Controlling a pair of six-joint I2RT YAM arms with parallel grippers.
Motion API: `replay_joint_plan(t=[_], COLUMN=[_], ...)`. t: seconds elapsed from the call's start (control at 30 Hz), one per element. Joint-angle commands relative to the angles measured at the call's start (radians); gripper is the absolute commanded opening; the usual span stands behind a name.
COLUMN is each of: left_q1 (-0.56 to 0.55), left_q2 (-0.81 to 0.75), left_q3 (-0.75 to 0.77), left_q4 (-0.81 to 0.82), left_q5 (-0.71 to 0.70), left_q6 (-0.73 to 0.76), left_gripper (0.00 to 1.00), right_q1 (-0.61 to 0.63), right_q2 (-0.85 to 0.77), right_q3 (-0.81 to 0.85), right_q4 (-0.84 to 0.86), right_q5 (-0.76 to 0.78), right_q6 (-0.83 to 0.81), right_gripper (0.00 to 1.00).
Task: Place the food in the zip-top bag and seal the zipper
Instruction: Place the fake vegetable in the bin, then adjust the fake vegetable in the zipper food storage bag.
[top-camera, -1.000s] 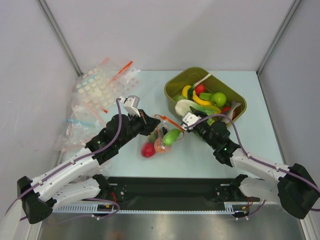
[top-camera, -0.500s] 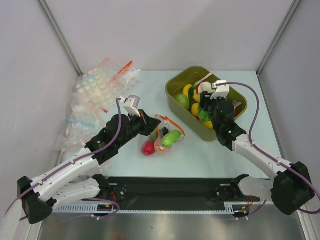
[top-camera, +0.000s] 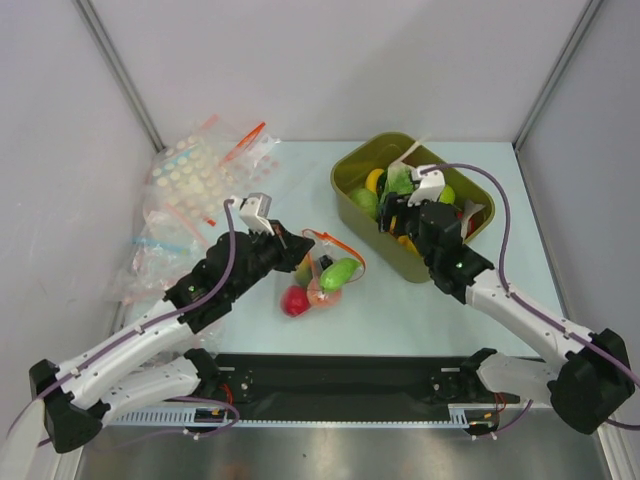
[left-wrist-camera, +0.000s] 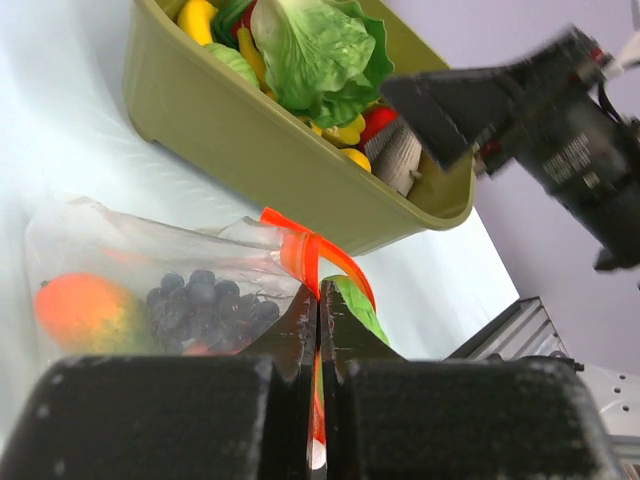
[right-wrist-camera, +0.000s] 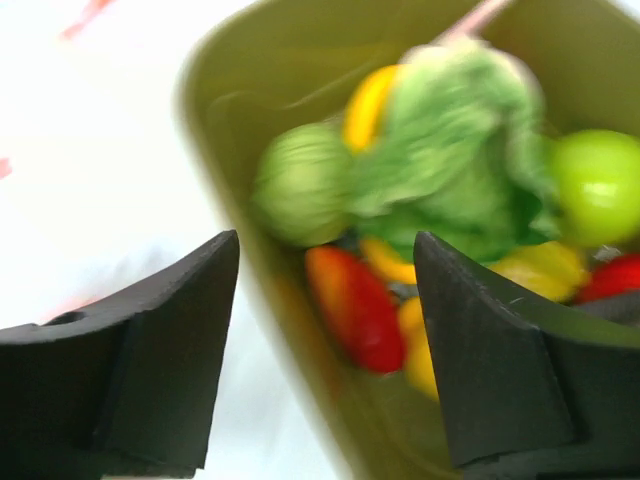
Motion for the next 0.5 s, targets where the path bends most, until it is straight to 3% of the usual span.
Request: replay_joint_plan(t=[0.0, 0.2, 0.33, 0.47], left_q1=[0.007, 0.009, 0.009, 0.009], left_q2=[-0.037, -0.072, -0.097, -0.125], left_q3=[0.006, -0.014, -0.031, -0.049], left_q4=[0.039, 0.027, 0.018, 0.016], left_q5=[-0.058, -0.126, -0.17, -0.207], left_q6=[0.018, 0.022, 0.026, 0.027], left_gripper=[0.01, 0.01, 0.01, 0.01], right_q1=[0.082, 0.13, 0.145, 0.24], right_q2=[-0.078, -0.113, -0.099, -0.064], right_q3=[0.06, 0.063, 0.052, 0.085], right_q4=[-0.021, -0.092, -0.072, -0.141], right_q5=[-0.129, -0.548, -0.795, -0.794], right_q6=[-0.063, -0.229, -0.293, -0.413], right_gripper=[0.73, 0.59, 0.71, 0.66])
